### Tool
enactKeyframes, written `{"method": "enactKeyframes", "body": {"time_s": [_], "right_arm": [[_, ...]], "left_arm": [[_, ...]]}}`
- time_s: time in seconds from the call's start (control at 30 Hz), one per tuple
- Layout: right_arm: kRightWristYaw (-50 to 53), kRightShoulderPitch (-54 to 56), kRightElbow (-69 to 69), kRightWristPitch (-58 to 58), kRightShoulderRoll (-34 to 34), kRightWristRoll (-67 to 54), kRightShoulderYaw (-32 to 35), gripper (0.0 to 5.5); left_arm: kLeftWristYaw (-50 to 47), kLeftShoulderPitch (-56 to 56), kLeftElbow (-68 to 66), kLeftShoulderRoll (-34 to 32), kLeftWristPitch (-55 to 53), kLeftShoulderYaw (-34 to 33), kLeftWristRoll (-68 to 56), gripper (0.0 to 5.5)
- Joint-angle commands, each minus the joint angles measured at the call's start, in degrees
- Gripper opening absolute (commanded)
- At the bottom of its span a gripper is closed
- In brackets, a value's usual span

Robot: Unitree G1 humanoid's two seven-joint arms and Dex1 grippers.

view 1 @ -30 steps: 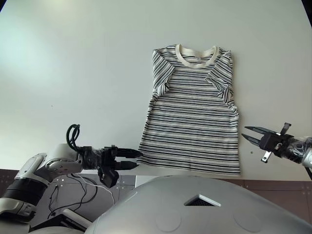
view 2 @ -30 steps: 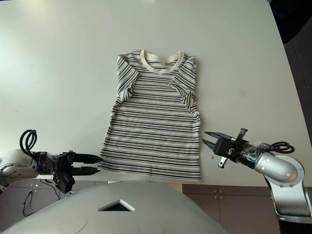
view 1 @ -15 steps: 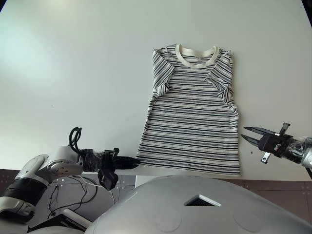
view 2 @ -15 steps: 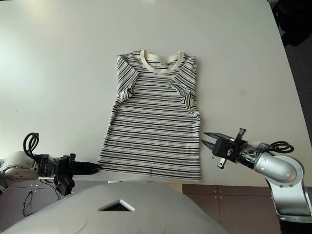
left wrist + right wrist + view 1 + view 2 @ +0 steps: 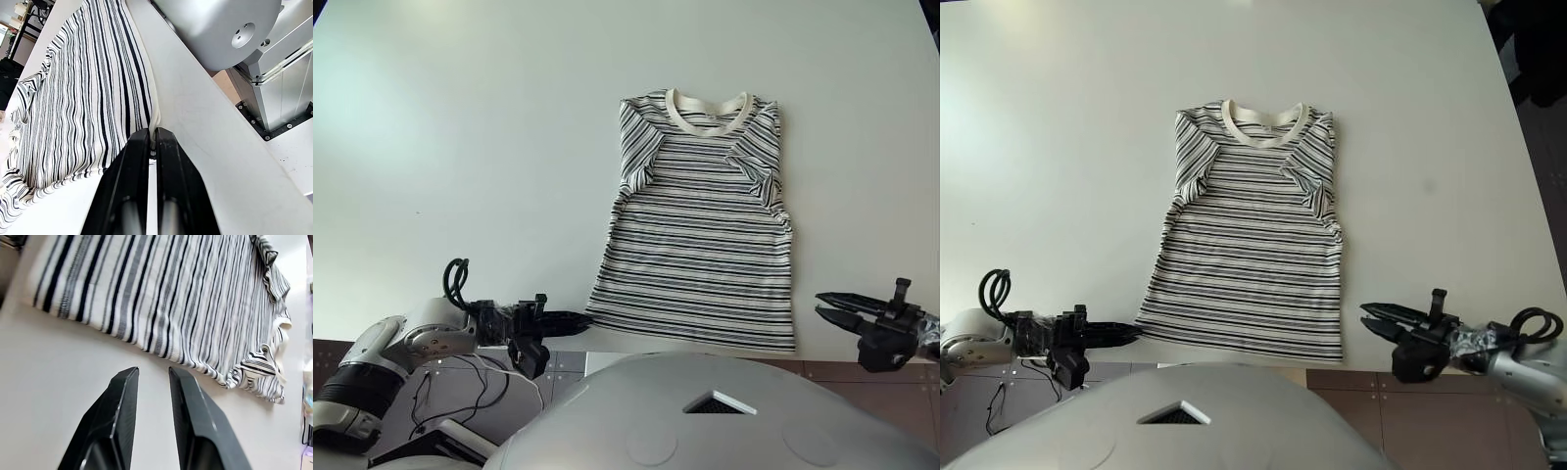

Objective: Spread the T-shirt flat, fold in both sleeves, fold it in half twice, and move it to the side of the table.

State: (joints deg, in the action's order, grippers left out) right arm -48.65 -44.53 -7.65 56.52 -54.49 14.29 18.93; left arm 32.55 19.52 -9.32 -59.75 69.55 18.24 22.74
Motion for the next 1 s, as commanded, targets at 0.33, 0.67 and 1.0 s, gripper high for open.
{"method": "enactKeyframes", "body": {"time_s": [0.33, 0.67, 1.0], "right_arm": [[5.88, -1.87, 1.22, 7.70, -1.15, 9.81, -4.71, 1.11], [10.47, 0.32, 0.45, 7.84, 0.21, 16.44, -7.21, 2.33], [14.01, -0.64, 0.56, 8.83, -1.56, 20.04, -9.68, 2.33]], "left_arm": [[1.11, -1.03, -2.30, 1.81, -3.84, 2.52, 4.68, 0.12], [1.39, -2.31, -2.32, 1.59, -4.06, 3.36, 4.27, 0.10], [1.49, -2.70, -2.42, 1.46, -4.27, 3.60, 4.34, 0.10]]}}
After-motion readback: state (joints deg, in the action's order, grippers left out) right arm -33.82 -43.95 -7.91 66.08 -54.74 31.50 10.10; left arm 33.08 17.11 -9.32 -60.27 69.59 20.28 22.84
